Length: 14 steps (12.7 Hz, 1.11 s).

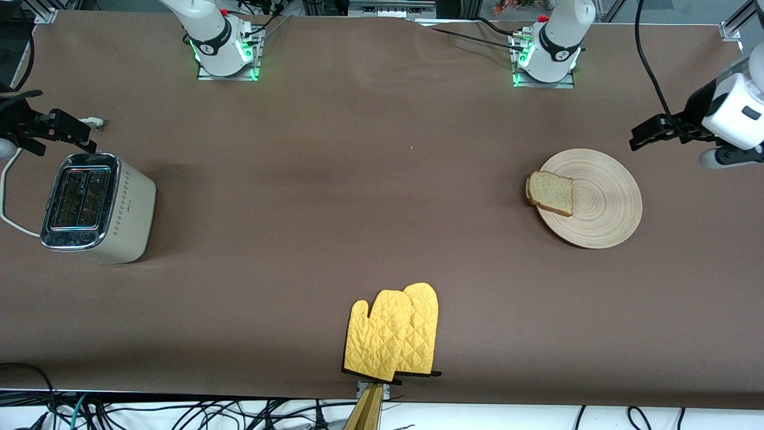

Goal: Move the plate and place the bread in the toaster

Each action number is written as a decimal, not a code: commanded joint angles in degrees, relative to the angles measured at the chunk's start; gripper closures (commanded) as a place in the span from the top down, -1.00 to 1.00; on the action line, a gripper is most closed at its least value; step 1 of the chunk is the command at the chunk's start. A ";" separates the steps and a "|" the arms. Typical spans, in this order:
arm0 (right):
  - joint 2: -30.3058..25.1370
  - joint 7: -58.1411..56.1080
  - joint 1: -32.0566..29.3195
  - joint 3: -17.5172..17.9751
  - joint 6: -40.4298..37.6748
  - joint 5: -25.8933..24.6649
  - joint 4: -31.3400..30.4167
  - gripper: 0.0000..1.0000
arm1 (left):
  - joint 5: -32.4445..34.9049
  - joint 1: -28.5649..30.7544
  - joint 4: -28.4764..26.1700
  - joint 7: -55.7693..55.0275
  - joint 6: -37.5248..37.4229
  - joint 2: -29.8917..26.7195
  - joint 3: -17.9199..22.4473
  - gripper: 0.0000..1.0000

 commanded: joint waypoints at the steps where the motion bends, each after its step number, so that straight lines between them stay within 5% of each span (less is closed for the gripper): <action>1: 0.50 -0.40 -0.32 0.08 -0.69 -0.25 1.44 1.00 | 3.28 0.43 2.96 -0.62 -0.40 1.78 -0.50 1.00; 14: 0.50 -0.40 -0.32 0.16 -0.77 -0.16 1.44 1.00 | 2.95 0.70 2.17 -0.44 0.75 1.61 -0.50 1.00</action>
